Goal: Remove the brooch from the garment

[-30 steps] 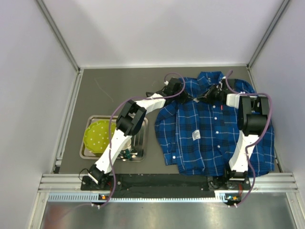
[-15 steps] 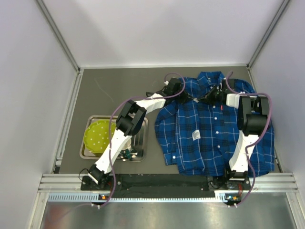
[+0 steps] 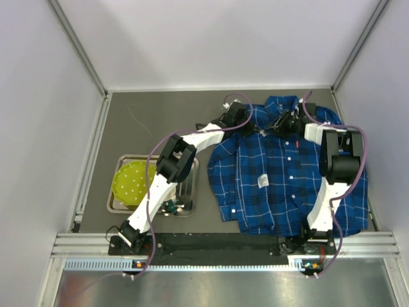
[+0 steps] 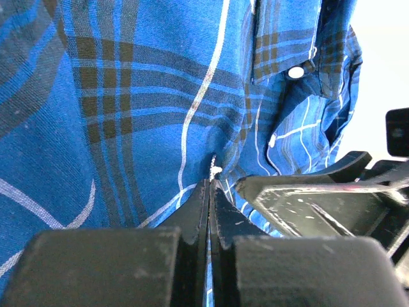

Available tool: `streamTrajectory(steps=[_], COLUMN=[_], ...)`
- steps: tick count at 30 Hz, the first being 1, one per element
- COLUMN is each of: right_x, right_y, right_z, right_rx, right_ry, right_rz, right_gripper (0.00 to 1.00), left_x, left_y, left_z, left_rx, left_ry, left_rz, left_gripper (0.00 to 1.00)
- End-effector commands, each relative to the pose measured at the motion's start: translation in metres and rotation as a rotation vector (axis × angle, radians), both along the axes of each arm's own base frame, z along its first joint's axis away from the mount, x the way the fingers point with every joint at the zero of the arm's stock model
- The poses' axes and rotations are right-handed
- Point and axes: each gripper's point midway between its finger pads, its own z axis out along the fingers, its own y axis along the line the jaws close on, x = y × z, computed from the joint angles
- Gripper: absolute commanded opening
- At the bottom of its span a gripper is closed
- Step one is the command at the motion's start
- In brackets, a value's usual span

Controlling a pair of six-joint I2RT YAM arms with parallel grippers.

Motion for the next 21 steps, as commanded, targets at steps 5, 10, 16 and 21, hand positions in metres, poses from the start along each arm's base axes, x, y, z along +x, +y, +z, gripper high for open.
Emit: streamTrajectory(steps=[5, 10, 16, 21], right_x=[0.013, 0.007, -0.001, -0.002], right_y=[0.001, 0.0, -0.002, 0.008], right_z=[0.076, 0.074, 0.061, 0.061], right_rx=[-0.075, -0.145, -0.129, -0.128], right_ry=[-0.329, -0.341, -0.296, -0.335], right_rz=[0.101, 0.133, 0.08, 0.152], right_gripper=[0.47, 0.47, 0.45, 0.43], left_x=[0.002, 0.001, -0.003, -0.006], left_y=[-0.01, -0.011, -0.013, -0.016], left_z=[0.07, 0.069, 0.076, 0.082], left_rx=[-0.054, -0.069, -0.1, -0.142], left_ry=[-0.099, -0.055, -0.008, 0.043], left_rz=[0.012, 0.039, 0.052, 0.057], left_gripper=[0.0, 0.0, 0.0, 0.0])
